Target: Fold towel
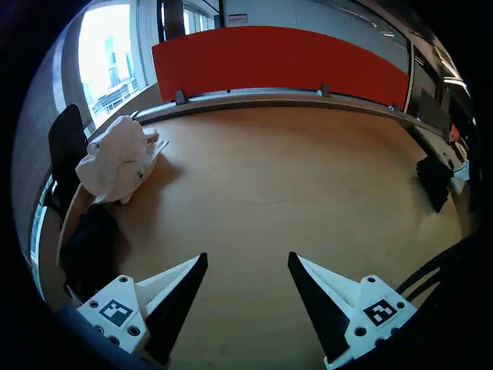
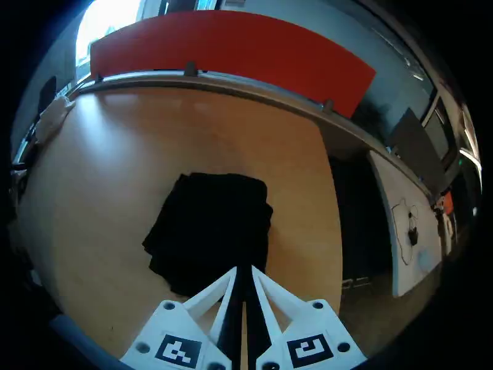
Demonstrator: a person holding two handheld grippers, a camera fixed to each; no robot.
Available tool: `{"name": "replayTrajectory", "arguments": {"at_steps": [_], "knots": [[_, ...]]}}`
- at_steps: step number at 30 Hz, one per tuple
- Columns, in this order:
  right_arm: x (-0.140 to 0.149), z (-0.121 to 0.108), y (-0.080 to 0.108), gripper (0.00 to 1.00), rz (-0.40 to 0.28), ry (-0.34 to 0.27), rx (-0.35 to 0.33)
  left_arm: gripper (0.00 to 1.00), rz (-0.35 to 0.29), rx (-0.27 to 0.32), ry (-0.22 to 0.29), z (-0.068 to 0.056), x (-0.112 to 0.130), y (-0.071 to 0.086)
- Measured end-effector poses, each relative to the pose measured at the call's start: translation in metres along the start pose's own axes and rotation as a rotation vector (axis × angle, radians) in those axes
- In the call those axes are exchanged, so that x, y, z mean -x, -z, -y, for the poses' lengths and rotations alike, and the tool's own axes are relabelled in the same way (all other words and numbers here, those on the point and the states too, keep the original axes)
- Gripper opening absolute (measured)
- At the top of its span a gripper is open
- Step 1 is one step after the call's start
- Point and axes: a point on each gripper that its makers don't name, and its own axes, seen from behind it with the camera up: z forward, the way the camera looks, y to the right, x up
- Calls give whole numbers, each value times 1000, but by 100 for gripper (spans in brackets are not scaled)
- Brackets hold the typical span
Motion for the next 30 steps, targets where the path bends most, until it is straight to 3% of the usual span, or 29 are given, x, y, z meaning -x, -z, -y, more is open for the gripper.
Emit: {"name": "replayTrajectory", "arguments": {"at_steps": [30], "knots": [[51, -8, -22, 4, 158, -66, 38, 97, 6, -8, -1, 4, 4, 2]]}}
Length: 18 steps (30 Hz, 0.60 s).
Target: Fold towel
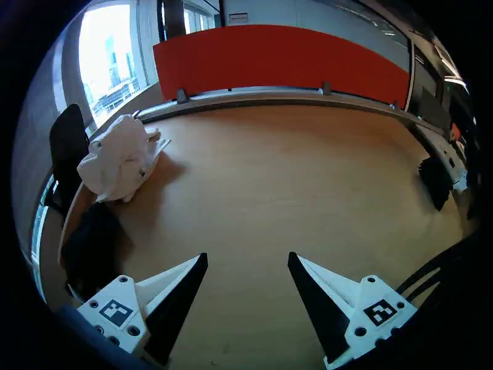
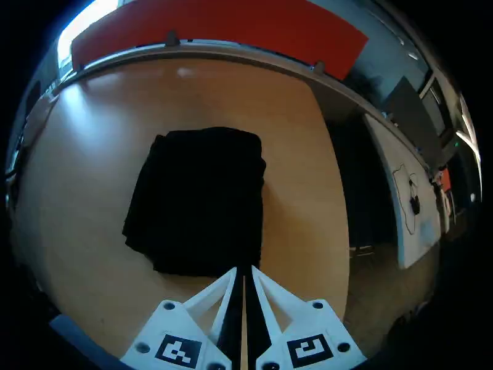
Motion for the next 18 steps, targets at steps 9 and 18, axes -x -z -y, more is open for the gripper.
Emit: {"name": "replayTrajectory", "arguments": {"at_steps": [9, 18], "knots": [[7, -1, -5, 4, 25, -3, 11, 97, 2, -3, -5, 1, 0, 0], [9, -2, -6, 6, 33, -5, 29, 97, -1, -4, -3, 2, -2, -1]]}}
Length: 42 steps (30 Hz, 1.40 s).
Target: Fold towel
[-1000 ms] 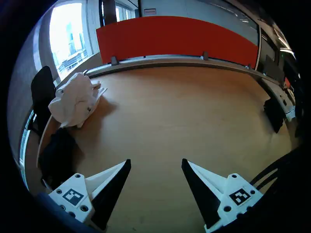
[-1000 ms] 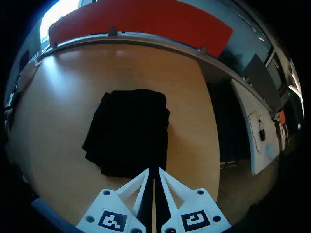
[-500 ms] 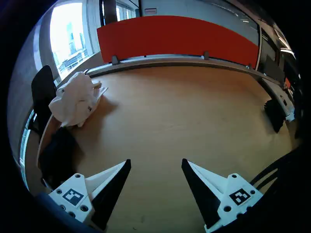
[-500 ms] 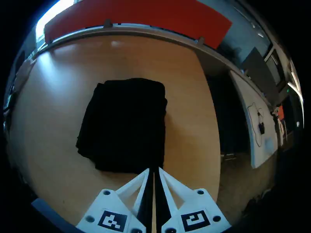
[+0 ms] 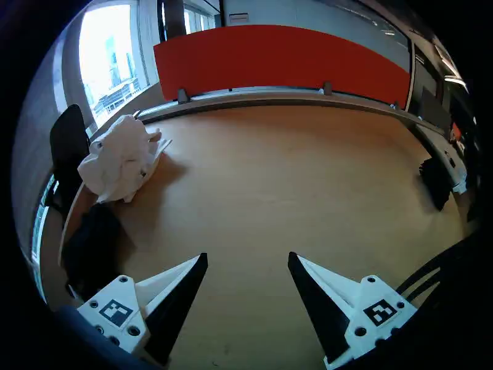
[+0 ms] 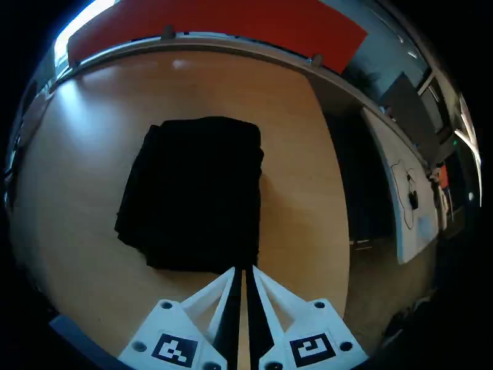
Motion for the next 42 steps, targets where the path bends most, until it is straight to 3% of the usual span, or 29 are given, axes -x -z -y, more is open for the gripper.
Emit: {"name": "replayTrajectory", "arguments": {"at_steps": [5, 9, 15, 18, 29, 42], "knots": [[5, -3, 1, 9, 6, -4, 16, 97, 0, -1, 0, 0, 0, -1], [10, -7, 2, 25, 12, -12, 31, 97, -1, 1, 1, 0, -1, -1], [13, -10, 3, 80, 9, -21, 45, 97, -6, 3, -3, -2, -4, -1], [14, -7, 4, 93, 9, -26, 39, 97, -8, 4, -1, -2, -4, -1], [6, -1, 14, 93, -34, -51, 32, 97, -17, 6, 2, -3, -7, 2], [-25, 21, 40, 93, -163, -112, -6, 97, -36, 4, 8, -2, -14, 4]]}}
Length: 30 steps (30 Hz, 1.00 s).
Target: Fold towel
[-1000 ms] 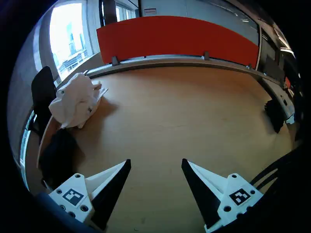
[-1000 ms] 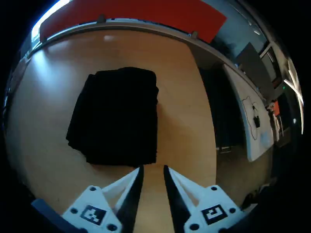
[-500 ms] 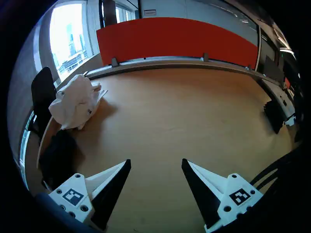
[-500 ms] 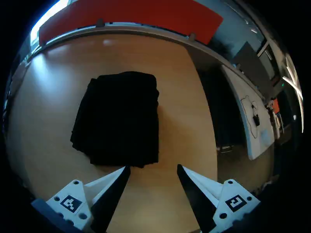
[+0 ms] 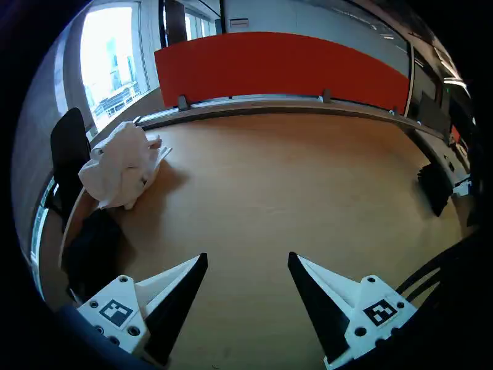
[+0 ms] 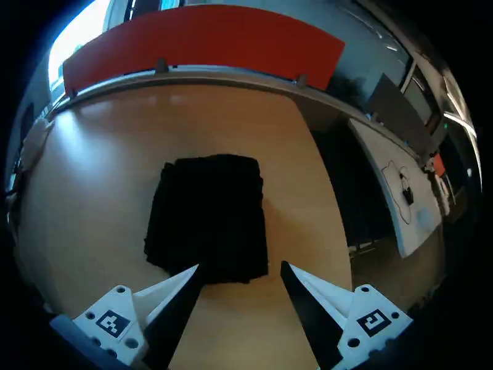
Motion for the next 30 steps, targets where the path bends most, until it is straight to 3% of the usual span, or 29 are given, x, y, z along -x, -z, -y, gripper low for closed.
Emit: {"name": "replayTrajectory", "arguments": {"at_steps": [15, 23, 30], "knots": [[-26, 24, 7, 93, -106, -157, 5, 97, -26, -5, 14, 2, -9, 1], [-36, 31, 9, 93, -156, -177, 16, 97, -49, -14, 21, 5, -17, -1], [-58, 38, 18, 93, -244, -188, 17, 97, -90, -20, 43, 8, -34, -3]]}}
